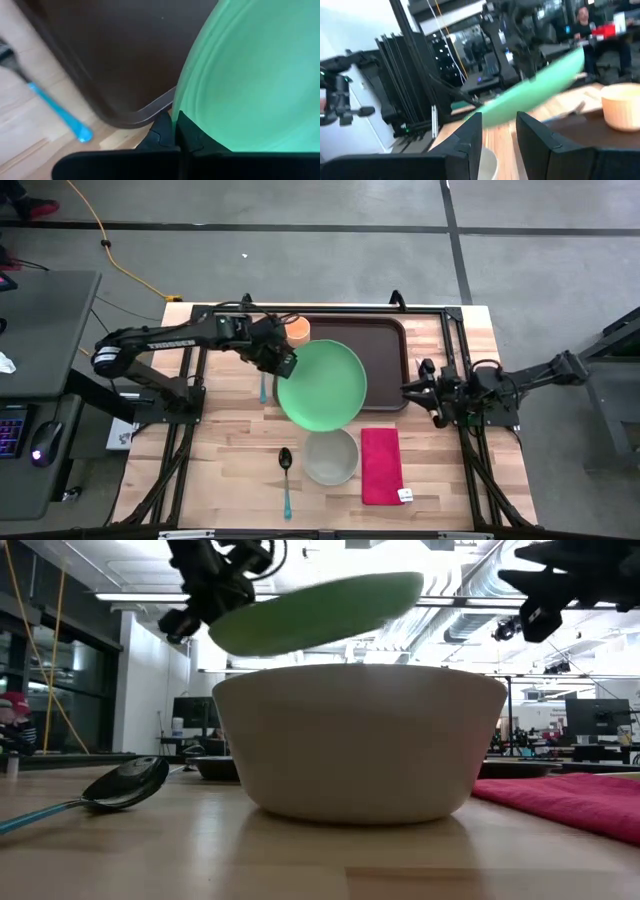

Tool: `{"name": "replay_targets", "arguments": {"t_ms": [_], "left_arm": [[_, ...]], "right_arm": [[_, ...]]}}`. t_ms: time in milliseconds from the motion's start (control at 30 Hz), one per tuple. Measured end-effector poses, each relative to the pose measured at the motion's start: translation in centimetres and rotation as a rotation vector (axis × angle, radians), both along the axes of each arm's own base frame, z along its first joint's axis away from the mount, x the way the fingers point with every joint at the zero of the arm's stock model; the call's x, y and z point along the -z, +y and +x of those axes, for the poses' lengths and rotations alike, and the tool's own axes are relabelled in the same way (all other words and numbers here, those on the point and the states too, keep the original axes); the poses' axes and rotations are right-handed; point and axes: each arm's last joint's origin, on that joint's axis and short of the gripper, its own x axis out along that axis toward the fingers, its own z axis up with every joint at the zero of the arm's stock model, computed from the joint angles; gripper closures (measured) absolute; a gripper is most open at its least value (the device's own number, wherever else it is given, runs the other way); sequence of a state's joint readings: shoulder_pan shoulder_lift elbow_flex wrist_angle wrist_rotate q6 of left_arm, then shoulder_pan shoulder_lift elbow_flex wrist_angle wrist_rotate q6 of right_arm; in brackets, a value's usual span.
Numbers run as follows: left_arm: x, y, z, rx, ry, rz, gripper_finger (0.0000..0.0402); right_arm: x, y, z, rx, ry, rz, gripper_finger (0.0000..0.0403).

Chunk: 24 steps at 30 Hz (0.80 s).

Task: Set up tray
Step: Put the green plate to the right of the orange mug on the brown tray

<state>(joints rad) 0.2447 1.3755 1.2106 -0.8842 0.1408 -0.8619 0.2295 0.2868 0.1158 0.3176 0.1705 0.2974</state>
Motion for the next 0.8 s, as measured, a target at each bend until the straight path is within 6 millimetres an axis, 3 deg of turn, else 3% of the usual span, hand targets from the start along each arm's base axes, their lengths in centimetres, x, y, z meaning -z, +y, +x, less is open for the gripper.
{"name": "replay_targets", "arguments": {"t_ms": [400,800], "left_arm": [[1.7,2.4,2.6,-0.095,-0.069,-0.012,0.0389],[2.8,3.2,4.7,-0.2,-0.133,0.009,0.0389]], "right_arm": [[-0.4,-0.3,-1.7,-0.032,-0.062,-0.026,0.0304],[-0.3,-0.5,-2.2,-0.008,-0.067,-0.033,0.0304]]}}
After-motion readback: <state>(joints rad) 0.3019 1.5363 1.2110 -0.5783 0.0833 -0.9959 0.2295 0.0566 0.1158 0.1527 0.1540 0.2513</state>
